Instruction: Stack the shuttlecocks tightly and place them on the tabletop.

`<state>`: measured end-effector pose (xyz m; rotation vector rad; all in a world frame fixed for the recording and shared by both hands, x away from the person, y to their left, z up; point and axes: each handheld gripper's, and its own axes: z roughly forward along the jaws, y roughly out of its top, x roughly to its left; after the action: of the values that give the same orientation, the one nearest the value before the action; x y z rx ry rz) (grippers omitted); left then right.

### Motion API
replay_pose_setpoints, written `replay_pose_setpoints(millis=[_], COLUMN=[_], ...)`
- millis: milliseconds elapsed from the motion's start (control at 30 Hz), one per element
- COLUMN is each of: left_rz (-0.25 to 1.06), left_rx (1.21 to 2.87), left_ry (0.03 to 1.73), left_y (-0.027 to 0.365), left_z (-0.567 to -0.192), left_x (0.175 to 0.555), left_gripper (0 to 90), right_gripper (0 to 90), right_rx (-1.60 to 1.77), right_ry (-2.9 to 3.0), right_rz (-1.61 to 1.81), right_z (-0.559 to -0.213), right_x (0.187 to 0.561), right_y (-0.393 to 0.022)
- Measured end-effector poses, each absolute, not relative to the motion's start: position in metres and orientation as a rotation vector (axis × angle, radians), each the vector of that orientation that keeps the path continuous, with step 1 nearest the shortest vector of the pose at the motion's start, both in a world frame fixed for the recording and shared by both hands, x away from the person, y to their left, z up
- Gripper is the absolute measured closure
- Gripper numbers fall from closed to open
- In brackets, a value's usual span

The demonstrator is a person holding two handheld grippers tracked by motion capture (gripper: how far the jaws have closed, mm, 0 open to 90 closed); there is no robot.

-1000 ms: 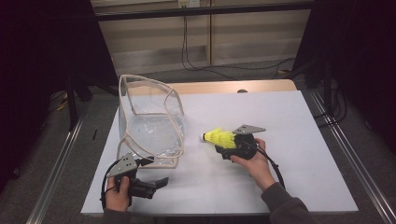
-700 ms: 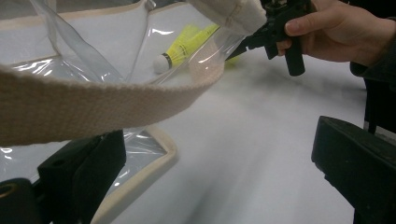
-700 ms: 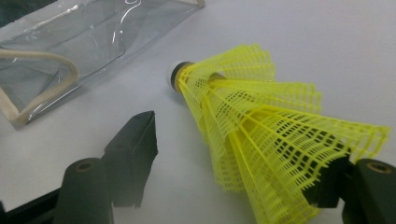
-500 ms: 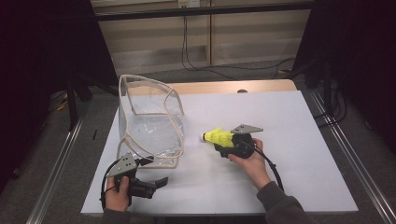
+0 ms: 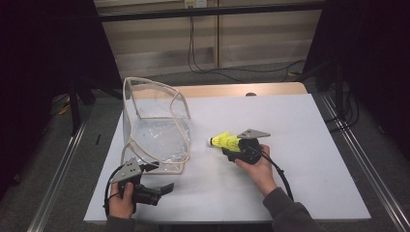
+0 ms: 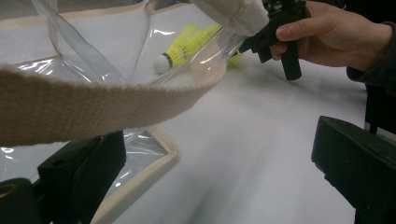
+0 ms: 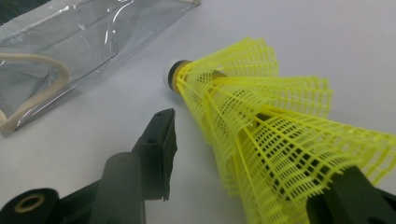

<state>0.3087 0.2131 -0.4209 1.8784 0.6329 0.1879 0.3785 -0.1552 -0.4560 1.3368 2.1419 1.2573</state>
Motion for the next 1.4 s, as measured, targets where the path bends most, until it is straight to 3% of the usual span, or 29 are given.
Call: replay_pose_setpoints(millis=[633,900,967,1400], left_rz=[0.180,0.182,0.182,0.183], left_rx=[1.879,1.879,1.878,1.876], left_ry=[0.635,0.636,0.636,0.633], left_y=[0.2125,0.2124,0.2124,0.2119], left_z=[-0.4216,-0.4216,-0.4217,-0.4215], left_x=[0.3091,0.3090,0.3090,0.3096], left_gripper=[3.1,3.1,3.1,3.1], right_gripper=[61.4,72.1,79.5,85.2], right_rx=[1.334,1.312,1.302,1.312], right_ry=[2.104,2.106,2.110,2.149], right_rz=[1.228,1.209,1.223,1.260], right_z=[-0.4557,-0.4554,-0.4552,-0.4524], right_x=[0.3800,0.3808,0.3812,0.3835], right_y=[-0.1542,-0.1548,-0.1559,-0.1610])
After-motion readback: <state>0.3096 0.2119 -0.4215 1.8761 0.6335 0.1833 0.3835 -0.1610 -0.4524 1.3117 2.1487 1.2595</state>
